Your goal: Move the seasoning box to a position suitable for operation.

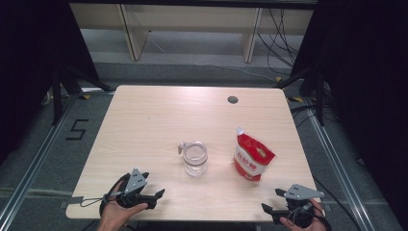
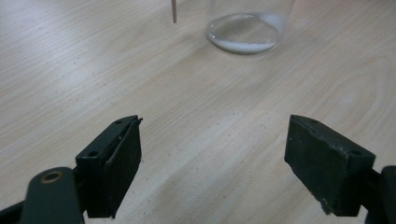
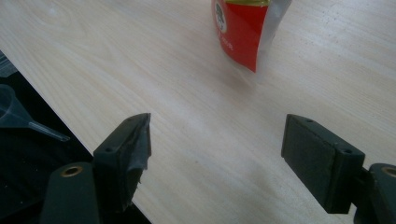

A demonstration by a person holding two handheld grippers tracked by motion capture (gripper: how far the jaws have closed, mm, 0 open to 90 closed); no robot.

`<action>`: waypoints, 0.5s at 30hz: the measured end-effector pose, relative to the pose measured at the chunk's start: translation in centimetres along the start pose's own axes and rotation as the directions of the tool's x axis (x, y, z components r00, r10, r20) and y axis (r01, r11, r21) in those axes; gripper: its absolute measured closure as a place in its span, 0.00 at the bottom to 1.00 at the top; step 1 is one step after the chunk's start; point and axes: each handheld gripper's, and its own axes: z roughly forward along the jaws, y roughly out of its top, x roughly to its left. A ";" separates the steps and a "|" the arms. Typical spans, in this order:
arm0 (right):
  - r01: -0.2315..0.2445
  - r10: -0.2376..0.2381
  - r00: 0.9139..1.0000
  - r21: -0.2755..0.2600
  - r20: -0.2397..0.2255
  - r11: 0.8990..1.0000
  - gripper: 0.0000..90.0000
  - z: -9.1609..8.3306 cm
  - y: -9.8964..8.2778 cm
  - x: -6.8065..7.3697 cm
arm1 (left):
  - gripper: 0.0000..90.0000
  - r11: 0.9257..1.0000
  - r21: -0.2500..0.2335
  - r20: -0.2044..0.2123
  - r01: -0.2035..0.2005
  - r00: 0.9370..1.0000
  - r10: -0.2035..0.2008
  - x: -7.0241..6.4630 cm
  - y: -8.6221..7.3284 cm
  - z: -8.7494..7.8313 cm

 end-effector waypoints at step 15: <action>0.006 -0.006 1.000 -0.006 -0.011 1.000 0.28 0.1 0.0 0.0 | 0.26 0.999 -0.033 -0.022 -0.012 1.000 0.012 1.2 0.9 0.9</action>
